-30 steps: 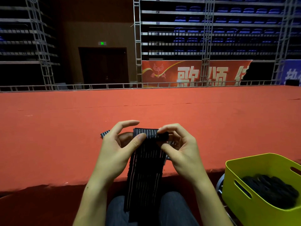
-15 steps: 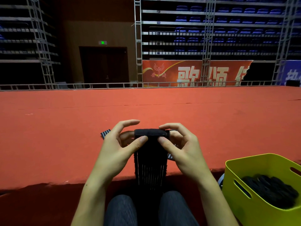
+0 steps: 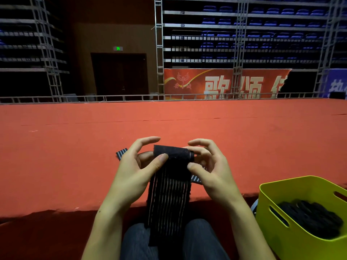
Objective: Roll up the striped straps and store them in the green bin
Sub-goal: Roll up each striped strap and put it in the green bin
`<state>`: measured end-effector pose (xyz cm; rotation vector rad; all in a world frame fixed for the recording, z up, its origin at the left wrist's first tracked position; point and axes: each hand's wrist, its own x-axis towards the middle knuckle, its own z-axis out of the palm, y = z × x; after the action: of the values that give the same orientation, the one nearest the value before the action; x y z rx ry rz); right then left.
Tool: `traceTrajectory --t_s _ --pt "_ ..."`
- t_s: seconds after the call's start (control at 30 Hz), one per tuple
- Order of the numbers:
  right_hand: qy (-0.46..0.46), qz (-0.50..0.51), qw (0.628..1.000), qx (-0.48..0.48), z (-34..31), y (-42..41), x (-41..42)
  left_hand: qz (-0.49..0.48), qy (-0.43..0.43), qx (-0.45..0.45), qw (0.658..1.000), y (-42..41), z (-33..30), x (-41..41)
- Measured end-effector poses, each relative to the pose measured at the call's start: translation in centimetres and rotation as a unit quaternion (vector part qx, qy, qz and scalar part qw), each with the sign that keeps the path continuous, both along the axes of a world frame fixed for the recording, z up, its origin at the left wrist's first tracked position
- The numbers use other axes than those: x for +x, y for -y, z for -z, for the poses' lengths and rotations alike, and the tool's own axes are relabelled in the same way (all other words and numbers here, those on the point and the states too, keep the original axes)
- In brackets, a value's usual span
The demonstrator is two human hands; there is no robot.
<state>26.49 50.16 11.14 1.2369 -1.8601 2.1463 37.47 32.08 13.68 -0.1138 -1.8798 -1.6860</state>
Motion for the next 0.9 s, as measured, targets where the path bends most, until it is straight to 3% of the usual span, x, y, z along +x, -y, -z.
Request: traceTrajectory --t_s 0.23,0.43,0.6,0.9 --pt "0.027 0.037 0.999 0.030 -0.2 0.5 -0.2 -0.016 -0.015 -0.042 0.999 0.8 0.7 -0.5" --pt "-0.079 0.130 0.984 0.096 -0.1 1.1 0.6 -0.038 -0.014 -0.109 0.993 1.2 1.5 -1.2" --pt "-0.107 0.152 0.976 0.115 -0.2 1.6 1.5 -0.037 0.005 -0.139 0.990 1.2 1.8 -1.4" --pt "-0.106 0.145 0.980 0.083 0.0 1.6 1.0 -0.027 0.029 -0.177 0.983 1.1 1.9 -1.2"
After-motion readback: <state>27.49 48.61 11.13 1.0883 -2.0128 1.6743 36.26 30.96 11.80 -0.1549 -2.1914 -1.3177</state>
